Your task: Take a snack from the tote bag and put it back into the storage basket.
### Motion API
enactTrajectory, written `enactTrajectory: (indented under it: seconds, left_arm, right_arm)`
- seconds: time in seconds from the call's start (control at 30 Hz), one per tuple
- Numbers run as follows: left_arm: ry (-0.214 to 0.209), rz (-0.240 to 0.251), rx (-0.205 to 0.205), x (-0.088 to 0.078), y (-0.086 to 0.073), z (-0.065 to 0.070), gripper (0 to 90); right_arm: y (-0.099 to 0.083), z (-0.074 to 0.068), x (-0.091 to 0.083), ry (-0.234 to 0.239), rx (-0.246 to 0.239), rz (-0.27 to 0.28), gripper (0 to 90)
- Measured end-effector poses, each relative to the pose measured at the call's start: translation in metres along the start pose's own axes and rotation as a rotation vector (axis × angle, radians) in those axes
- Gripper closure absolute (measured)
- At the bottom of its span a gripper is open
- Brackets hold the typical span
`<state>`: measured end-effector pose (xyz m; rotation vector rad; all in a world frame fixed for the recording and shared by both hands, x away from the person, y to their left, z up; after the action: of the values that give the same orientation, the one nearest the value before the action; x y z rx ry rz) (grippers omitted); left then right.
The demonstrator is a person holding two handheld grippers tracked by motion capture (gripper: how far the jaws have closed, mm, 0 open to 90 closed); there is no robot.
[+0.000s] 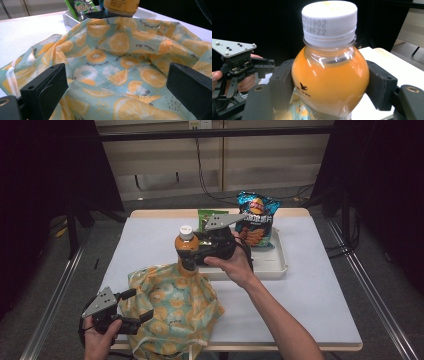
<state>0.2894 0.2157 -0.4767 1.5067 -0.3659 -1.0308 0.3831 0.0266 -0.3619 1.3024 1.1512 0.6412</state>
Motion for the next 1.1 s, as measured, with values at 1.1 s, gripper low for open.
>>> enactTrajectory:
  seconds: [1.1]
  left_arm:
    - [0.014,0.002,-0.015,-0.001,0.0,-0.004,3.2]
  right_arm:
    - [-0.006,0.035,-0.06,-0.172,0.026,0.02,30.8]
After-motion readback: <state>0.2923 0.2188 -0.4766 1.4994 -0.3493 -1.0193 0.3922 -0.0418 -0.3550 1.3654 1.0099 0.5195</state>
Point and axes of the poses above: each handheld gripper's, and its own axes: x roughly forward along the jaws, y roughly out of its top, z roughly to its right, the point moved 9 cm from there along x, roughly forward along the jaws, and after that the axes turned 1 degree about y, right-handed, at the moved point
